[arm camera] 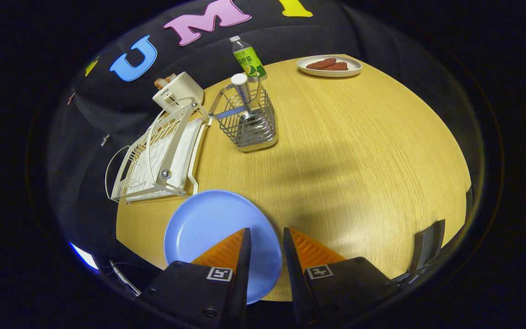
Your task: Take the plate from the dish rack, then take the spoon from the basket and place it into the plate.
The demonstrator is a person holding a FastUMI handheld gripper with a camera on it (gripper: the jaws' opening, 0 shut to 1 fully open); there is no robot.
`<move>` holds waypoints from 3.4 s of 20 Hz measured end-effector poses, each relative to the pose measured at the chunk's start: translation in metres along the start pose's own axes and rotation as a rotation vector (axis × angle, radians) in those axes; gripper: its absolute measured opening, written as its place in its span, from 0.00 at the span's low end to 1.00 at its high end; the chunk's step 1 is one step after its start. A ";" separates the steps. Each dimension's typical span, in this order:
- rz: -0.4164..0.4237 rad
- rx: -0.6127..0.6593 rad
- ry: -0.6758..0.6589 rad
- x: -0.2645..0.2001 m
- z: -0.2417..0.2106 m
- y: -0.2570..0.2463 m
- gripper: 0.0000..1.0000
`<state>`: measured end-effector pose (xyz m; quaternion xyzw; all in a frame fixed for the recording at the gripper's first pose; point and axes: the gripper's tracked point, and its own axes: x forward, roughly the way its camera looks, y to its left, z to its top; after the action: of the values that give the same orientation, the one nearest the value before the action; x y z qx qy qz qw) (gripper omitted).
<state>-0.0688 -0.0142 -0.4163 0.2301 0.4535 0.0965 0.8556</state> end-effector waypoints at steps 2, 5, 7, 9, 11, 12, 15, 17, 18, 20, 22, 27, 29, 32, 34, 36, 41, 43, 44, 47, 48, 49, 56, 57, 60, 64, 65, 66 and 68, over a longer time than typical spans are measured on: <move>-0.011 -0.007 -0.017 -0.003 0.006 -0.002 0.56; -0.030 -0.055 -0.070 -0.014 0.027 -0.002 0.69; -0.035 -0.100 -0.119 -0.025 0.047 0.004 0.79; -0.040 -0.156 -0.168 -0.037 0.071 0.011 0.82; -0.041 -0.213 -0.204 -0.045 0.093 0.018 0.91; -0.039 -0.235 -0.218 -0.048 0.103 0.022 0.93; -0.049 -0.304 -0.246 -0.050 0.132 0.027 0.97; -0.050 -0.333 -0.240 -0.044 0.145 0.028 0.97; -0.045 -0.339 -0.232 -0.040 0.150 0.029 0.97; -0.034 -0.356 -0.218 -0.031 0.158 0.031 0.95; -0.031 -0.377 -0.201 -0.021 0.162 0.032 0.92; -0.033 -0.419 -0.155 0.004 0.165 0.029 0.65; -0.042 -0.437 -0.151 0.009 0.166 0.028 0.55; -0.061 -0.444 -0.126 0.015 0.163 0.023 0.36; -0.052 -0.454 -0.105 0.015 0.159 0.026 0.20; -0.061 -0.471 -0.120 0.019 0.161 0.026 0.17; -0.084 -0.415 -0.167 0.005 0.170 0.029 0.12; -0.081 -0.393 -0.177 0.002 0.172 0.030 0.12; -0.089 -0.394 -0.183 -0.001 0.174 0.030 0.12; -0.087 -0.384 -0.206 -0.014 0.174 0.034 0.12; -0.085 -0.381 -0.215 -0.019 0.175 0.037 0.12; -0.084 -0.380 -0.226 -0.027 0.175 0.039 0.12; -0.022 -0.346 -0.321 -0.107 0.170 0.068 0.12; -0.008 -0.344 -0.323 -0.117 0.163 0.073 0.12; 0.025 -0.340 -0.301 -0.141 0.133 0.084 0.12; 0.058 -0.342 -0.240 -0.149 0.077 0.098 0.12; 0.069 -0.350 -0.218 -0.146 0.061 0.102 0.12; 0.073 -0.361 -0.196 -0.142 0.046 0.104 0.12; 0.079 -0.392 -0.159 -0.131 0.023 0.106 0.12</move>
<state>-0.1203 0.0228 -0.2586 0.0839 0.3478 0.1979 0.9126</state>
